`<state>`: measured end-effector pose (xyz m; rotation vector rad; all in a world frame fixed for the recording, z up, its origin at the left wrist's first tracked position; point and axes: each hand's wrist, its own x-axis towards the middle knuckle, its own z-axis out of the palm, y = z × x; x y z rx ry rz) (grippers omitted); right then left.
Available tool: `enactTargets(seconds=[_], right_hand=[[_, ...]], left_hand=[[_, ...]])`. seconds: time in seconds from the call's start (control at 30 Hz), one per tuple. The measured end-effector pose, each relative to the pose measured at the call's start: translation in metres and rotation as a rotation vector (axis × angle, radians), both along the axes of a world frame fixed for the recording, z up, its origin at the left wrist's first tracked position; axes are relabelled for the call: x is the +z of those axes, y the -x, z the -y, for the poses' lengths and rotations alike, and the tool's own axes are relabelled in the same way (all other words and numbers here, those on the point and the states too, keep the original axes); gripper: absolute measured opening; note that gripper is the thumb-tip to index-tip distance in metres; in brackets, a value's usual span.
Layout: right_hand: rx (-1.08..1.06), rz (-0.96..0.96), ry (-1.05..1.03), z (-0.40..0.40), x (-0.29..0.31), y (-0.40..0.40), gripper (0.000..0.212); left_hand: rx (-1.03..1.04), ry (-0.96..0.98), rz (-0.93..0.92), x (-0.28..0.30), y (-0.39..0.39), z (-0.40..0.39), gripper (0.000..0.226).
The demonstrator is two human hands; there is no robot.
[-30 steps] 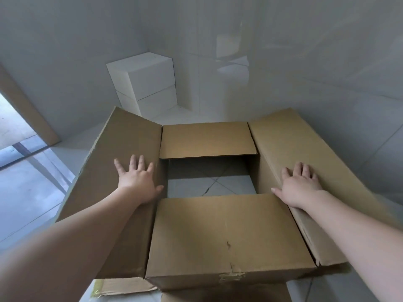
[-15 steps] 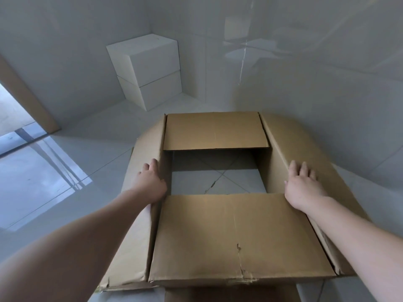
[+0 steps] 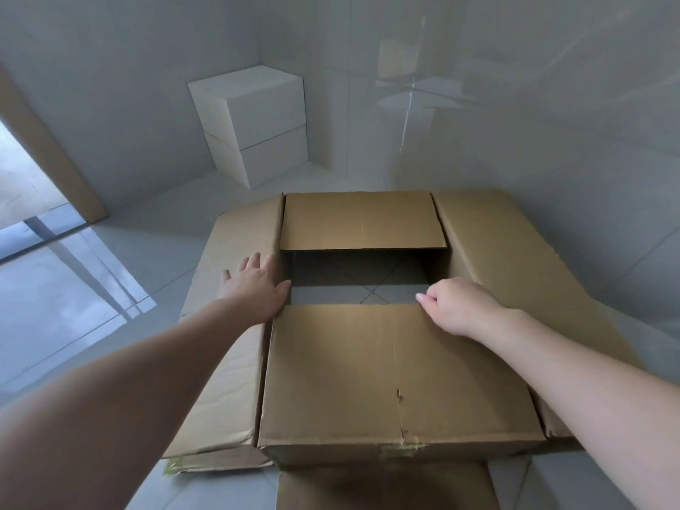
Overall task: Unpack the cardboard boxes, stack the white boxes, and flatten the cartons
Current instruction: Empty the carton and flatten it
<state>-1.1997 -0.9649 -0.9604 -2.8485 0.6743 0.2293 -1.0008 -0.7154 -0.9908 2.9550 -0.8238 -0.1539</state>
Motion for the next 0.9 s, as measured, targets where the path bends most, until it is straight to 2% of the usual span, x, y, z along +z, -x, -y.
enactTargets(seconds=[0.23, 0.33, 0.5, 0.6, 0.73, 0.8, 0.9], right_hand=[[0.002, 0.182, 0.042, 0.001, 0.071, 0.026, 0.051], [0.043, 0.037, -0.047, -0.005, 0.092, 0.038, 0.045], [0.134, -0.233, -0.327, -0.013, 0.112, 0.058, 0.035], [0.265, -0.374, -0.370, -0.024, 0.117, 0.072, 0.054], [0.357, -0.575, -0.280, -0.045, 0.107, 0.098, 0.099], [0.382, -0.624, -0.231, -0.056, 0.095, 0.107, 0.110], [0.432, -0.614, -0.226, -0.065, 0.073, 0.109, 0.115]], left_hand=[[0.028, 0.219, 0.045, 0.053, -0.010, -0.002, 0.063], [0.066, 0.207, 0.043, 0.062, -0.027, -0.014, 0.061], [0.281, 0.101, -0.157, 0.035, -0.032, -0.055, 0.075], [0.380, 0.070, -0.225, 0.013, -0.025, -0.076, 0.080], [0.435, 0.056, -0.268, -0.006, -0.015, -0.089, 0.083], [0.389, 0.050, -0.260, -0.008, -0.014, -0.087, 0.083], [0.305, 0.044, -0.241, -0.007, -0.018, -0.076, 0.083]])
